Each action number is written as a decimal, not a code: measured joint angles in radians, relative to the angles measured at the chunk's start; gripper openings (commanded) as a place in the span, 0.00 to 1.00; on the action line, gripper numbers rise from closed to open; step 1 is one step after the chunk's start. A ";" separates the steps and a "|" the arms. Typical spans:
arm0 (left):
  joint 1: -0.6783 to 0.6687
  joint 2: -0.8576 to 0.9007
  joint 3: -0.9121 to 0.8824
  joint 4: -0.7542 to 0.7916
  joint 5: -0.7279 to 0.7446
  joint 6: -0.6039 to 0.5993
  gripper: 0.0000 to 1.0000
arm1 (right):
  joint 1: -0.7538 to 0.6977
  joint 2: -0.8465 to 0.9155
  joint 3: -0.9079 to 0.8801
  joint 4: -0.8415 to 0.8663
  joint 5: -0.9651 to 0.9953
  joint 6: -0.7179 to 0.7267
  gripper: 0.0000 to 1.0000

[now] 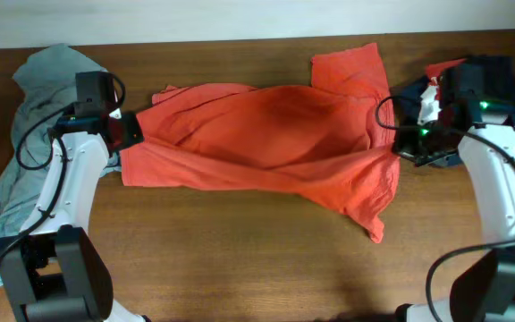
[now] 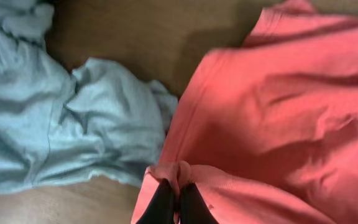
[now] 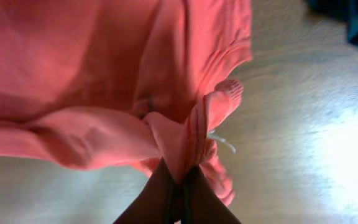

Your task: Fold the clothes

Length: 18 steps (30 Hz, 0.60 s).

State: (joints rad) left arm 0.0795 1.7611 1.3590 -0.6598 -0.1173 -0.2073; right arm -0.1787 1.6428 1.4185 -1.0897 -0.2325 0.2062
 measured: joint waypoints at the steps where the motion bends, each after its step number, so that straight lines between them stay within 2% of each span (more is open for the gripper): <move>1: 0.000 0.001 0.000 0.010 0.000 0.000 0.00 | -0.010 0.010 0.000 0.006 0.000 -0.005 0.04; 11: 0.000 0.116 0.000 0.056 -0.007 0.000 0.00 | -0.036 0.171 -0.002 0.023 0.003 -0.064 0.04; 12: 0.000 0.127 -0.001 0.056 -0.008 0.000 0.00 | -0.036 0.177 -0.003 0.023 0.003 -0.067 0.07; 18: 0.000 0.139 -0.002 0.095 -0.010 -0.003 0.01 | -0.036 0.178 0.005 0.000 0.000 -0.075 0.43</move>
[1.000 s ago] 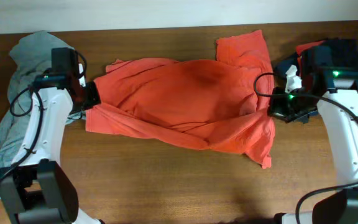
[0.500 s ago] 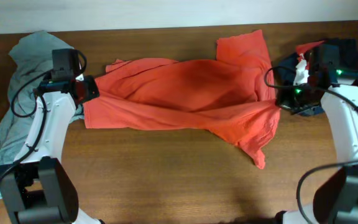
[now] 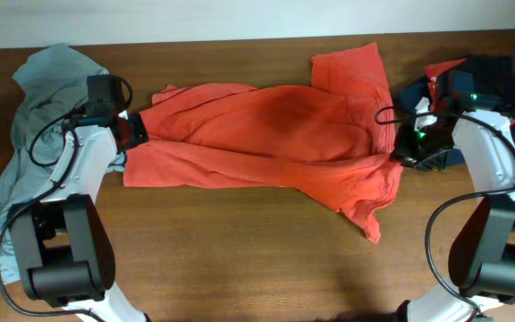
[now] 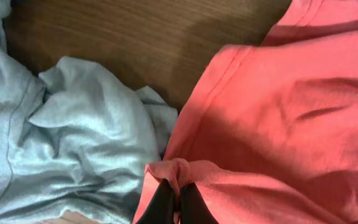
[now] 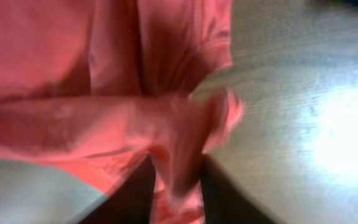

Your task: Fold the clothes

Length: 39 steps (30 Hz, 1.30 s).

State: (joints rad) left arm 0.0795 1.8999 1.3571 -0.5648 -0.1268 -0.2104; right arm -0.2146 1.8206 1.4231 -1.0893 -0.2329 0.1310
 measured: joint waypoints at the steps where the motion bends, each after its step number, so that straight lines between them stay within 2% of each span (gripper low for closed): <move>1: 0.000 0.000 0.000 0.000 -0.001 0.000 0.01 | 0.000 0.000 0.006 -0.010 -0.001 0.000 0.47; 5: 0.000 0.000 0.000 -0.001 -0.002 0.000 0.01 | 0.000 0.000 0.060 -0.077 -0.002 -0.004 0.63; 8: 0.000 0.000 0.000 -0.001 -0.002 0.000 0.01 | 0.000 -0.004 0.108 -0.154 -0.001 -0.016 0.66; 13: 0.000 0.000 0.000 0.001 -0.005 0.000 0.01 | 0.004 -0.042 0.120 -0.293 -0.006 -0.031 0.57; 19: 0.000 0.000 0.000 0.005 -0.004 0.000 0.00 | 0.061 -0.103 0.056 -0.311 -0.038 -0.029 0.57; 23: 0.000 0.000 0.000 0.004 -0.005 0.000 0.01 | 0.122 -0.154 -0.058 -0.257 -0.052 -0.003 0.56; 26: 0.000 0.000 0.000 0.005 -0.005 0.000 0.01 | 0.160 -0.179 -0.174 -0.172 -0.055 0.040 0.51; 33: 0.000 0.000 0.000 0.002 -0.005 0.000 0.01 | 0.190 -0.182 -0.305 -0.093 0.087 0.187 0.50; 39: 0.000 0.000 0.000 0.001 -0.005 0.000 0.00 | 0.190 -0.184 -0.315 -0.079 0.154 0.228 0.35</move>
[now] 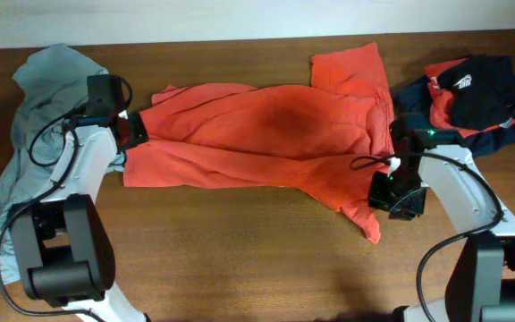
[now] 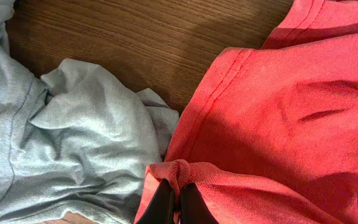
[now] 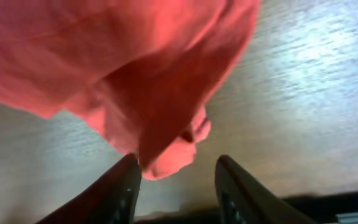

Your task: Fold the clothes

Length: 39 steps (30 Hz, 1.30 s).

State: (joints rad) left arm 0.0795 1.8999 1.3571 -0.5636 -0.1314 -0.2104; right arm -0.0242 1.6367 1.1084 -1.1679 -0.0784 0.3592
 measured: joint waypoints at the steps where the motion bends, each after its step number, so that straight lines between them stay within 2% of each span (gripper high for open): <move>1: 0.000 0.000 0.000 0.000 0.000 0.000 0.01 | 0.000 -0.001 -0.006 0.003 0.004 0.005 0.34; 13: 0.000 0.000 0.000 -0.004 0.000 0.000 0.01 | 0.069 -0.002 -0.078 0.123 -0.008 0.007 0.35; 27: 0.000 0.000 0.000 -0.004 0.000 0.000 0.00 | 0.123 -0.002 -0.079 0.099 -0.012 0.008 0.31; 30: 0.000 0.000 0.000 -0.004 0.000 0.000 0.01 | 0.123 -0.002 -0.079 0.065 -0.008 0.008 0.32; 36: 0.000 0.000 0.000 -0.004 0.000 0.000 0.01 | 0.123 -0.002 -0.079 0.087 0.003 0.009 0.43; 39: 0.000 0.000 0.000 -0.004 0.000 0.000 0.01 | 0.123 -0.002 -0.079 0.124 0.004 0.008 0.42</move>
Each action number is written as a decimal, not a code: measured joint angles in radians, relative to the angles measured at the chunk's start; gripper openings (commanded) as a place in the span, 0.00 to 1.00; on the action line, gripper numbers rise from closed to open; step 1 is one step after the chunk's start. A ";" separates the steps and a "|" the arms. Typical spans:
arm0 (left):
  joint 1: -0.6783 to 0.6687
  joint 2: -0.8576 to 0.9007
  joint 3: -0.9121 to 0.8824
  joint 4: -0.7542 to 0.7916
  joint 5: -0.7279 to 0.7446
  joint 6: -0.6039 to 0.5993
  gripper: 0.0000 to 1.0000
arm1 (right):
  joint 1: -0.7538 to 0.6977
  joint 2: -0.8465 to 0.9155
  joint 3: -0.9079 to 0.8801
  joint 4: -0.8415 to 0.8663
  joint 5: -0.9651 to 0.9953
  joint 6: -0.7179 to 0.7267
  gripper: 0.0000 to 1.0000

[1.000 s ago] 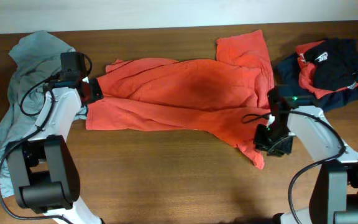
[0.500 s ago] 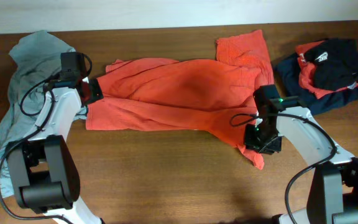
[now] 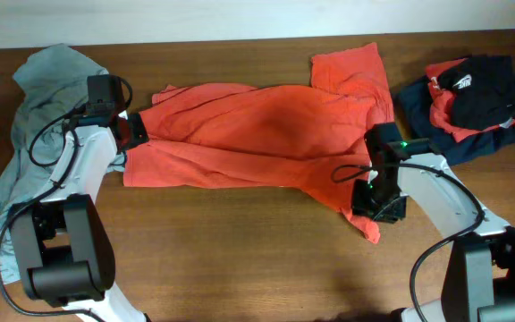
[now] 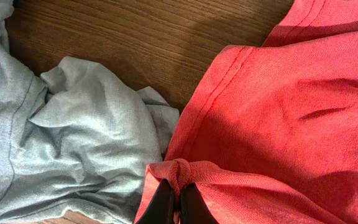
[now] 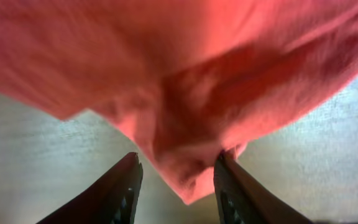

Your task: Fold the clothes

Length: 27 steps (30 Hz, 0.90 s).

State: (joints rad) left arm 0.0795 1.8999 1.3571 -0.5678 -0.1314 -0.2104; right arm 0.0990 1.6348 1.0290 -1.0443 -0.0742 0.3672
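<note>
An orange-red shirt (image 3: 266, 134) lies spread across the table, one flap trailing toward the front right. My left gripper (image 3: 132, 132) is shut on a pinched fold of the shirt's left edge (image 4: 178, 171), beside the grey garment. My right gripper (image 3: 371, 201) stands open over the shirt's lower right flap; in the right wrist view the cloth tip (image 5: 188, 180) hangs between its spread fingers (image 5: 124, 190), gripper midpoint (image 5: 178, 186).
A crumpled grey garment (image 3: 34, 98) lies at the left edge, under my left arm. A folded pile of dark blue, red and black clothes (image 3: 468, 94) sits at the back right. Bare wood runs along the front of the table (image 3: 240, 259).
My right gripper has shifted a little left and forward along the shirt's lower right flap, still open, with the flap's tip now between its fingers. My left gripper holds as before.
Both grippers were shut on the shirt's ends, stretching it. Then my right gripper's hold on the right edge was loosening. It stood open lower down by the front right flap, and now straddles that flap's tip. My left gripper has kept its pinch throughout.
</note>
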 measured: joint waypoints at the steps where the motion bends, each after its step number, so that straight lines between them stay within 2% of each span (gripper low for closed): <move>1: 0.000 0.000 0.000 0.000 0.000 0.000 0.01 | 0.000 0.000 0.000 0.003 0.000 -0.001 0.38; 3: 0.000 0.000 0.000 0.000 0.000 0.000 0.01 | 0.000 0.000 0.000 0.003 0.002 0.000 0.34; 6: 0.000 0.000 0.000 0.000 0.000 0.000 0.01 | 0.000 0.000 -0.004 0.004 0.003 0.000 0.33; 8: 0.000 0.000 0.000 0.000 0.000 0.000 0.01 | 0.000 0.000 -0.015 0.006 0.003 0.000 0.27; 13: 0.000 0.000 0.000 0.001 0.000 0.000 0.00 | 0.000 0.000 -0.050 0.006 0.008 -0.002 0.04; 20: 0.000 0.000 0.000 0.001 0.000 0.000 0.01 | 0.000 0.000 -0.053 0.017 0.006 -0.001 0.04; 27: 0.000 0.000 0.000 0.001 0.000 0.000 0.01 | 0.000 -0.026 0.041 -0.075 -0.013 -0.017 0.04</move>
State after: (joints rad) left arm 0.0795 1.8999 1.3571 -0.5671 -0.1314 -0.2104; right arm 0.0990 1.6085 1.0698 -1.1194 -0.0872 0.3500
